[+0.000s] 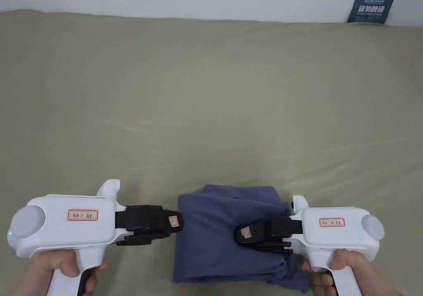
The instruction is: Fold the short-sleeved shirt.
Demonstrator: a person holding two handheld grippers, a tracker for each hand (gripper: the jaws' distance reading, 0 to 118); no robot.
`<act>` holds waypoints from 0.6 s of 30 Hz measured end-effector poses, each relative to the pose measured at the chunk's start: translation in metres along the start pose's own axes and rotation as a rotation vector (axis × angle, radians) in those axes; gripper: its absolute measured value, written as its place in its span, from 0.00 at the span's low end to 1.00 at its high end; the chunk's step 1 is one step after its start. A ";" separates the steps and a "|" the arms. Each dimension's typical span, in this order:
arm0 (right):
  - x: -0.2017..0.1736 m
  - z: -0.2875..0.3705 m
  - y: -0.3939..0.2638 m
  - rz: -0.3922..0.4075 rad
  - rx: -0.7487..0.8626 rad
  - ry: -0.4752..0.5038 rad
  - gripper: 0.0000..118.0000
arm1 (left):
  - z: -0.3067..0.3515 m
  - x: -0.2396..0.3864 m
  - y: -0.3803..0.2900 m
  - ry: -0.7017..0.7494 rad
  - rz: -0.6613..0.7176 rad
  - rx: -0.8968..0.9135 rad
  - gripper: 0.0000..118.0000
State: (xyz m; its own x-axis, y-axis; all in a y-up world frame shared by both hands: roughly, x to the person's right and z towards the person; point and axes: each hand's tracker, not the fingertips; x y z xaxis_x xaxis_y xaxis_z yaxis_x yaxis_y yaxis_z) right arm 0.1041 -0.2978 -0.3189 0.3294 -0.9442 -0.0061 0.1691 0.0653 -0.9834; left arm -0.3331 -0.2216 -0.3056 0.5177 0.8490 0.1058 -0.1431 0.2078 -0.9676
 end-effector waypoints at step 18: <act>-0.066 0.020 -0.021 0.242 0.115 -0.247 0.00 | -0.064 -0.001 0.003 0.058 0.008 -0.049 0.26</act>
State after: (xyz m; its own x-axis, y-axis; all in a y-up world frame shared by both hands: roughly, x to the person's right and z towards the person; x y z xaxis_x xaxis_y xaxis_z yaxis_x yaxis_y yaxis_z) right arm 0.0978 -0.2305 -0.2943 0.5845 -0.7915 -0.1788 0.1576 0.3269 -0.9318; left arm -0.2806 -0.2532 -0.3230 0.5652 0.8205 0.0859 -0.1067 0.1760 -0.9786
